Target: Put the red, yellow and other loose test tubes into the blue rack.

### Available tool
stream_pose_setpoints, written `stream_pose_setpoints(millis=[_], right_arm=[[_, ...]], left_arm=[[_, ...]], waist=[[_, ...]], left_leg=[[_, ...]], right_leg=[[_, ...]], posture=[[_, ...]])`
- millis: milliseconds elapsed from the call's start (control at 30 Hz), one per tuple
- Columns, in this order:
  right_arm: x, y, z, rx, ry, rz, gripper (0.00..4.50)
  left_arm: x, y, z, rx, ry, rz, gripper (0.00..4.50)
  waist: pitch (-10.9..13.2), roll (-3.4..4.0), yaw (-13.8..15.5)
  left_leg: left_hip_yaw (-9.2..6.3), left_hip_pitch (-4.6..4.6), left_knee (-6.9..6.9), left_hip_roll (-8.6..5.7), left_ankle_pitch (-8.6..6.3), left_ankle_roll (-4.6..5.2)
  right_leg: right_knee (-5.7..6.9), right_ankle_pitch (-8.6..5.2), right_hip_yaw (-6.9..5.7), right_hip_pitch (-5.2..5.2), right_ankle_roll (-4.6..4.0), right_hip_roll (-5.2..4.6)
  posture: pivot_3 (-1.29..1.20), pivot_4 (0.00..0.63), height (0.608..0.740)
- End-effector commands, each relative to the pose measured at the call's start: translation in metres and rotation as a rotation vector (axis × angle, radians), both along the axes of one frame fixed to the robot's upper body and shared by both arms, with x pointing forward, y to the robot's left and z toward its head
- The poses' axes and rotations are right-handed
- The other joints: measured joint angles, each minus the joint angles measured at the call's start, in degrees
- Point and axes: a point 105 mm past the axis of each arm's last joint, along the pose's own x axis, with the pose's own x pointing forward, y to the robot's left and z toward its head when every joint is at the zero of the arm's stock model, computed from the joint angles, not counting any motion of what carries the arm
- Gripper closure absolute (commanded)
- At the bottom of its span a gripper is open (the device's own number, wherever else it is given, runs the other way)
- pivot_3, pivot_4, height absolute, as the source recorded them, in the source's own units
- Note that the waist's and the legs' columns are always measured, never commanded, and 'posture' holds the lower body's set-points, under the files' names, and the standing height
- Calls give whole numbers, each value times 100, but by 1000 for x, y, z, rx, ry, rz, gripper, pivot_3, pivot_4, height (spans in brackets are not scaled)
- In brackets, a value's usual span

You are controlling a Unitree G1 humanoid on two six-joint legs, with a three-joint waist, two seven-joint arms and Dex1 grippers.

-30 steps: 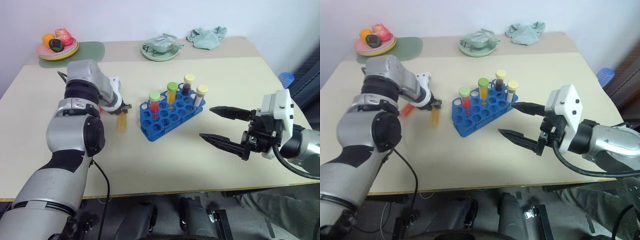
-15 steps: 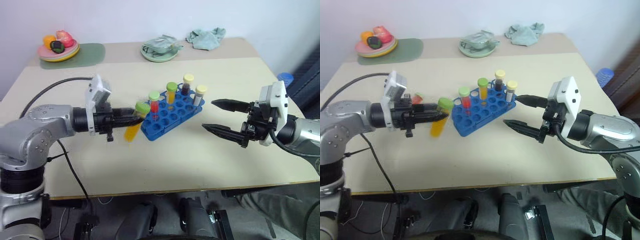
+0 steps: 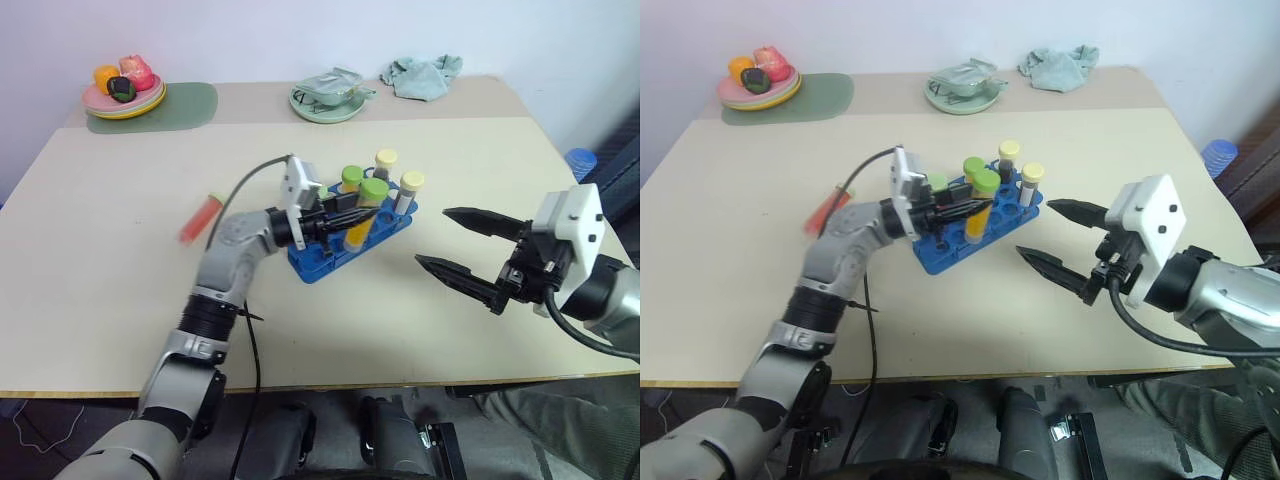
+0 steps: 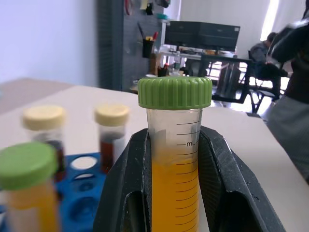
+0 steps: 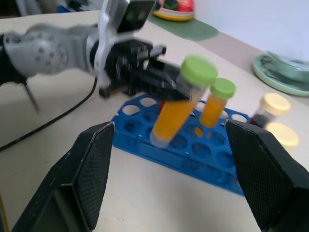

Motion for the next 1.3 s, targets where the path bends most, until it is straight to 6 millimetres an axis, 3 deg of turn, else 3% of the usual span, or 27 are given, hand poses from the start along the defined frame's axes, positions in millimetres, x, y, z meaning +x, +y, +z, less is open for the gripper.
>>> stream_pose_setpoints(millis=[33, 133, 400, 733, 1200, 1300], right_arm=[[-7, 0, 10, 6, -58, -29, 771], [-10, 0, 10, 12, -59, -43, 771], [-11, -1, 12, 19, -56, -52, 771], [-10, 0, 12, 28, -52, -49, 771], [-10, 1, 11, 31, -56, -59, 771], [-10, 0, 11, 32, -55, -59, 771]], left_arm=[[5, -15, 9, -14, -87, 88, 3746], [6, -32, 15, -43, -137, 183, 3746], [6, -48, 17, -65, -174, 339, 3746], [28, -41, -6, -24, -152, 484, 3746], [23, -40, -26, -20, -75, 413, 3746], [24, -38, -28, -46, -23, 391, 2466]], waist=[[-1, 0, 0], [-1, -2, 6], [-1, -2, 9], [-2, -3, 14], [-4, -2, 13], [-4, -2, 11]], left_leg=[[0, 1, 1, 0, 0, 0], [0, 2, 2, 0, 0, 1], [0, 4, 1, 1, -2, 3], [0, 4, 2, 0, -2, 4], [0, 7, 4, 0, -2, 5], [1, 8, 4, 0, -2, 5]], right_leg=[[-1, 1, 1, 1, 2, 0], [-3, 1, 1, 5, 3, 0], [-7, 3, 2, 8, 5, 2], [-9, 4, 2, 10, 8, 3], [-9, 5, 2, 15, 10, 3], [-9, 5, 2, 15, 10, 3]], posture=[[0, 150, 740], [0, 150, 740], [0, 150, 740], [0, 150, 740], [0, 150, 740], [0, 150, 740]])
